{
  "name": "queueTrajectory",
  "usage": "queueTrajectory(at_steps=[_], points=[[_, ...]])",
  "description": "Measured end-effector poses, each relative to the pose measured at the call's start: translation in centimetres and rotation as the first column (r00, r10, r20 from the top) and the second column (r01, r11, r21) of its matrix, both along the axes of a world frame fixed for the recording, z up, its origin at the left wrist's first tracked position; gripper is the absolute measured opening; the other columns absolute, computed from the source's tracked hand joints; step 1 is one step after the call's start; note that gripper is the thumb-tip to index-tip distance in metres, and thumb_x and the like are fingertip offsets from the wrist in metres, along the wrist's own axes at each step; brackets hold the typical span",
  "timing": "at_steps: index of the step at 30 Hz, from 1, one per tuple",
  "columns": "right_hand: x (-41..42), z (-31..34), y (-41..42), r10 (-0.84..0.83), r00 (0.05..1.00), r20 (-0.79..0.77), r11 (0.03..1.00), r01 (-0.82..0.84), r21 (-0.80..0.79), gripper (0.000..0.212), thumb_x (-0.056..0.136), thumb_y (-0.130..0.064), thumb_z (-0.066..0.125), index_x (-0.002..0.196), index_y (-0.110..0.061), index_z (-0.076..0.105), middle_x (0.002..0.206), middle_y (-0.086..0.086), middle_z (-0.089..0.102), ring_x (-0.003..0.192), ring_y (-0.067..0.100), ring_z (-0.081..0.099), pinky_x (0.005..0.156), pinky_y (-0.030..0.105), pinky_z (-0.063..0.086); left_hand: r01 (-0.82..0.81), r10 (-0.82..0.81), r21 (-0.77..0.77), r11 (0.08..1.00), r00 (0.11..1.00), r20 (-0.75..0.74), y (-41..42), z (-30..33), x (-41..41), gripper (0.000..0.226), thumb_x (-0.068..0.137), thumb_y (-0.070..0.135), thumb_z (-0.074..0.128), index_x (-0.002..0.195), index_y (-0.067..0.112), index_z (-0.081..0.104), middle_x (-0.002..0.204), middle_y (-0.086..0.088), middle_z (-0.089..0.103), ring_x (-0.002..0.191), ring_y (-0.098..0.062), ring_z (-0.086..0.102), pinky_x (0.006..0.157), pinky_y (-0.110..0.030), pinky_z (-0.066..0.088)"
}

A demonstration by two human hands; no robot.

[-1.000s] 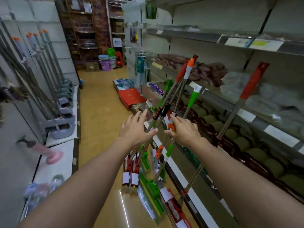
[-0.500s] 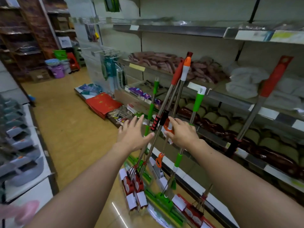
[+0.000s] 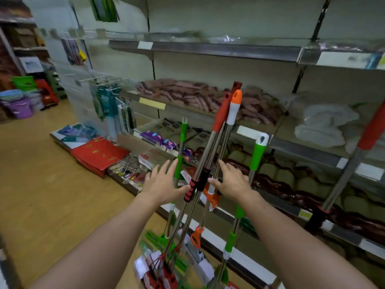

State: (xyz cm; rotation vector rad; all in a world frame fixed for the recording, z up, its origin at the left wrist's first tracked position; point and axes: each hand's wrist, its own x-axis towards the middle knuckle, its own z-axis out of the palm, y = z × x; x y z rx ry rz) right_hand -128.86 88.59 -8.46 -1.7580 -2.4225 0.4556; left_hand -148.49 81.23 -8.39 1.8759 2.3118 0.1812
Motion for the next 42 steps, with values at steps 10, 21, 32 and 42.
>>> queueTrajectory(at_steps=[10, 21, 32, 42], points=[[-4.3, 0.7, 5.8, -0.173, 0.981, -0.088, 0.985, 0.173, -0.003, 0.095, 0.087, -0.052, 0.059, 0.15, -0.033, -0.011, 0.152, 0.004, 0.032, 0.134, 0.03, 0.037, 0.103, 0.049, 0.034, 0.183, -0.184, 0.015, 0.983, 0.975, 0.123, 9.7, -1.1, -3.6, 0.106, 0.076, 0.072, 0.054, 0.149, 0.036, -0.013, 0.161, 0.0, -0.006, 0.146, -0.03, 0.007, 0.115, -0.05, 0.022], [-10.1, 0.9, 9.9, -0.486, 0.737, -0.469, 0.864, 0.487, -0.13, 0.099, 0.079, -0.056, 0.065, 0.151, -0.032, 0.001, 0.149, 0.009, 0.036, 0.134, 0.028, 0.039, 0.103, 0.039, 0.039, 0.513, -0.459, -0.001, 0.858, 0.769, 0.445, 18.6, -3.1, -8.0, 0.12, 0.068, 0.06, 0.073, 0.148, 0.036, -0.013, 0.158, -0.002, 0.02, 0.14, -0.022, 0.031, 0.109, -0.044, 0.039], [-11.4, 2.0, 12.9, -0.555, 0.541, -0.632, 0.755, 0.647, -0.109, 0.084, 0.084, -0.049, 0.064, 0.15, -0.024, 0.017, 0.146, 0.006, 0.043, 0.134, 0.021, 0.039, 0.099, 0.029, 0.035, 0.642, -0.569, 0.046, 0.765, 0.641, 0.514, 24.2, -3.3, -5.6, 0.11, 0.075, 0.061, 0.066, 0.149, 0.032, -0.009, 0.158, -0.008, 0.02, 0.142, -0.027, 0.027, 0.11, -0.047, 0.034], [-11.5, 2.0, 15.3, -0.575, 0.608, -0.548, 0.76, 0.645, -0.081, 0.072, 0.084, -0.051, 0.062, 0.14, -0.013, 0.037, 0.128, 0.006, 0.058, 0.119, 0.022, 0.054, 0.093, 0.028, 0.044, 0.73, -0.714, 0.053, 0.681, 0.646, 0.272, 27.4, -4.1, -4.8, 0.095, 0.081, 0.062, 0.055, 0.15, 0.032, -0.003, 0.142, -0.01, 0.044, 0.125, -0.029, 0.048, 0.096, -0.048, 0.048]])
